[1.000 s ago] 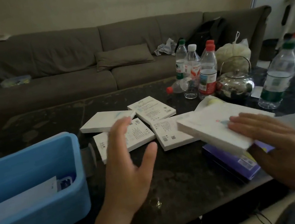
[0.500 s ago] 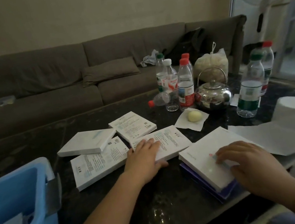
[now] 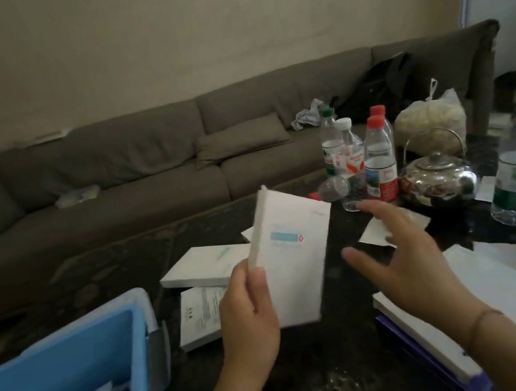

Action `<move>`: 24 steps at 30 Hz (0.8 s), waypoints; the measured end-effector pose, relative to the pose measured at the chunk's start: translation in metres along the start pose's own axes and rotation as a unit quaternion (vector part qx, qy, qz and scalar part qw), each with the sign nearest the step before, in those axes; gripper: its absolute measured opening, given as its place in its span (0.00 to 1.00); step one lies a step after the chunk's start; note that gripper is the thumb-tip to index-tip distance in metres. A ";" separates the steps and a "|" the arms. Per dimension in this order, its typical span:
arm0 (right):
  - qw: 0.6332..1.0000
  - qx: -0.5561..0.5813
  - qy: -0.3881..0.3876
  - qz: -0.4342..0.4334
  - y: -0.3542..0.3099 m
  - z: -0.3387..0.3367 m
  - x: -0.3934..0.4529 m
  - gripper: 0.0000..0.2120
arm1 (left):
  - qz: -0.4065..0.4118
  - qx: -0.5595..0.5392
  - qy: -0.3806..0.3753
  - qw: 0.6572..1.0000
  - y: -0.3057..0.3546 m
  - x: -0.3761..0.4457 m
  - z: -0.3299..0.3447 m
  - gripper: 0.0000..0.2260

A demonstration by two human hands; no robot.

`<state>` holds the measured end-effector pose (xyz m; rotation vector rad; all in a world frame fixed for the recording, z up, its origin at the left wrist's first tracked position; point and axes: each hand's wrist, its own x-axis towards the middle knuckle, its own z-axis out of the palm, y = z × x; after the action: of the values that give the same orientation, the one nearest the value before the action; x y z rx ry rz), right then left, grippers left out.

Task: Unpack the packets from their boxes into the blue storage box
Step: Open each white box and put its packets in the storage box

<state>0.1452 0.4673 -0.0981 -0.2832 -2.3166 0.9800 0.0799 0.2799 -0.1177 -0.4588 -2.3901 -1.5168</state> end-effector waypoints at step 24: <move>0.960 0.060 -0.101 -0.253 -0.051 0.077 -0.071 0.27 | -0.193 -0.462 -0.078 0.862 -0.009 -0.048 -0.039 0.38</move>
<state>0.1571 0.3578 -0.1363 0.4619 -2.3179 0.9074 0.1222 0.2356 -0.1278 -0.2759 -1.7421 -2.8874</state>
